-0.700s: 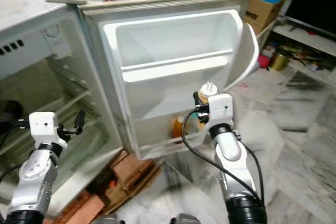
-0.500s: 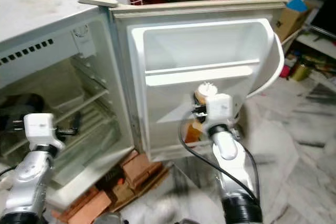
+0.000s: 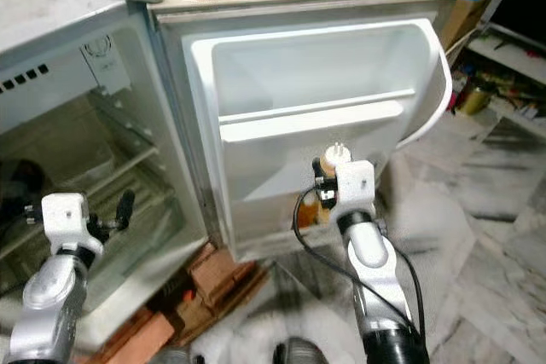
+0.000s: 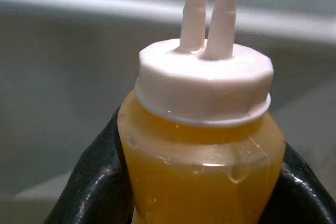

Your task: Restocking fridge

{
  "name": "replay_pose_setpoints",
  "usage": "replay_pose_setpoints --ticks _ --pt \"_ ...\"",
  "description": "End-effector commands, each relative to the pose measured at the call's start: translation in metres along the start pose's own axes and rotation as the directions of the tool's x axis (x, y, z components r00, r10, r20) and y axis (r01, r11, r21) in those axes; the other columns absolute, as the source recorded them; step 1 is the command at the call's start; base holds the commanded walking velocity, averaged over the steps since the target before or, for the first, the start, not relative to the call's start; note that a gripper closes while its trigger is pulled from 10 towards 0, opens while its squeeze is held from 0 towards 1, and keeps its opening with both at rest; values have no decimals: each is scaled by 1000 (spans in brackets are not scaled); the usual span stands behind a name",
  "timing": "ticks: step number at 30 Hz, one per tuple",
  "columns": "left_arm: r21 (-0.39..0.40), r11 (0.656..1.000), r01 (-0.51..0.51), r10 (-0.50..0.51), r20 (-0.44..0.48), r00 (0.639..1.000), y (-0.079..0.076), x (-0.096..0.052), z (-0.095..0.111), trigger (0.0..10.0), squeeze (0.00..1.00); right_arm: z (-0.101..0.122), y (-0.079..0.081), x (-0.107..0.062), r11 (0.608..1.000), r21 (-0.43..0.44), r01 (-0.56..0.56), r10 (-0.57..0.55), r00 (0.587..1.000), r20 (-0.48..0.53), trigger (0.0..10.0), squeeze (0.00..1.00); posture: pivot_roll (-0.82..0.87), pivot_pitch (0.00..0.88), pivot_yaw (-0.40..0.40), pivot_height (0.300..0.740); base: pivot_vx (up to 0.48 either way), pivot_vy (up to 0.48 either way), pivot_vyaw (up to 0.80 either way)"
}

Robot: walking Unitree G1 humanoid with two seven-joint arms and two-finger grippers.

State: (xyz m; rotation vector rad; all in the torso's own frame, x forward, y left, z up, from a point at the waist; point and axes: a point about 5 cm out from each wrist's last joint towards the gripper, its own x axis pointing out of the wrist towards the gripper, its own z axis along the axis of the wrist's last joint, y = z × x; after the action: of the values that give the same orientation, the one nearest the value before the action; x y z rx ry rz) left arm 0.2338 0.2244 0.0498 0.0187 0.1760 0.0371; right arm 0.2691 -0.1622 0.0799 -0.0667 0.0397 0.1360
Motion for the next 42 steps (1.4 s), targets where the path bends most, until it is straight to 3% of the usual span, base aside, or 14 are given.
replay_pose_setpoints --ticks 1,10,19,28,42 --pt "8 1000 19 -19 -8 1000 -3 -3 0 10000 0 -3 1 -2 999 49 -3 4 1000 -17 10000 0 51 47 -12 740 0 0 0" --pt "13 1000 9 -9 -8 1000 -1 -2 2 10000 0 -5 8 -1 992 115 -45 48 999 -25 10000 0 39 52 -5 740 0 0 0" --pt "17 1000 -8 8 5 1000 1 1 7 10000 0 -4 7 1 991 121 -55 59 998 -23 10000 0 42 56 -11 716 0 0 0" --pt "28 1000 10 -10 -6 1000 -4 0 4 10000 0 1 12 2 989 123 -85 83 996 20 10000 0 46 60 -14 661 0 0 0" --pt "36 999 1 -1 10 1000 0 5 10 10000 0 3 15 3 990 100 -101 98 995 32 10000 0 51 65 -8 661 0 0 0"
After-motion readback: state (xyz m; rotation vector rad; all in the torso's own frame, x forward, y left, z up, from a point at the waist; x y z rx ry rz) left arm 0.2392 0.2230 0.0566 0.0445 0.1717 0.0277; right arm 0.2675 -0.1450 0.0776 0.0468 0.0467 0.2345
